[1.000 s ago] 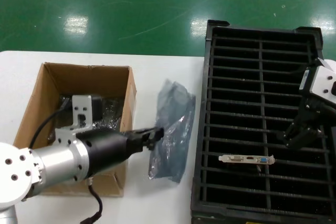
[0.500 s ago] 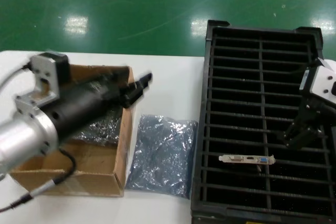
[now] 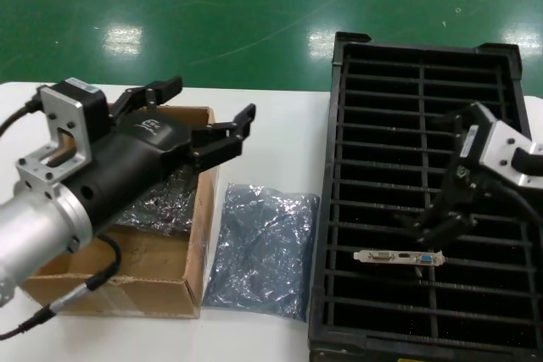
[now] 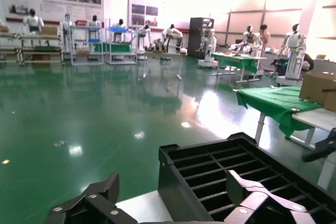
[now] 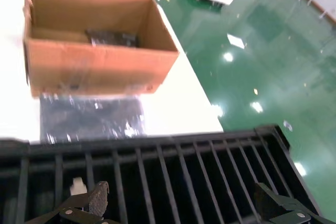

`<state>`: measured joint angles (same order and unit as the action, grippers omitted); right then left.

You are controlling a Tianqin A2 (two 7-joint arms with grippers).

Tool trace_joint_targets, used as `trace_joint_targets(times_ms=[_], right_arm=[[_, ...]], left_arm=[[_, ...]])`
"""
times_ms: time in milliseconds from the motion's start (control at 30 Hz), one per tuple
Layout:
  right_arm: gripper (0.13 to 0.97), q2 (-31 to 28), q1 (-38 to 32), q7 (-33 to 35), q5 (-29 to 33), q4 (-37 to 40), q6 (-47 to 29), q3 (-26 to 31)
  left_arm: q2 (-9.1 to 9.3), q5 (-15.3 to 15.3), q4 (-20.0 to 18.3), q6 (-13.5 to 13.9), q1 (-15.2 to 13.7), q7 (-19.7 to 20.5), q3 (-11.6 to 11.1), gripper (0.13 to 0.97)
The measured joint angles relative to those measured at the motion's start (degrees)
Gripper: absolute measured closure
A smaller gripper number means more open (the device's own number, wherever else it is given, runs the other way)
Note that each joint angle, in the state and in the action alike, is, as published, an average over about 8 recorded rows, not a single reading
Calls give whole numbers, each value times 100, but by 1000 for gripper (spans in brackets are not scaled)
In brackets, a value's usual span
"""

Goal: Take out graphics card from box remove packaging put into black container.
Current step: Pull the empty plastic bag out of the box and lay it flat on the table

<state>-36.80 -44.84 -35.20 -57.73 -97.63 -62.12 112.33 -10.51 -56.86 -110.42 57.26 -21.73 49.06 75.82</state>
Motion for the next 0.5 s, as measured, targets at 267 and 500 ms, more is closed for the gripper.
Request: trace_joint_targets(times_ms=[267, 500], right_arm=[[129, 231, 526, 415, -534, 71, 732, -243], [129, 435, 993, 781, -1008, 132, 1379, -459]], left_arm=[[-78, -545, 221, -675, 256, -578, 186, 347], [-148, -1027, 417, -1271, 482, -1089, 351, 245]])
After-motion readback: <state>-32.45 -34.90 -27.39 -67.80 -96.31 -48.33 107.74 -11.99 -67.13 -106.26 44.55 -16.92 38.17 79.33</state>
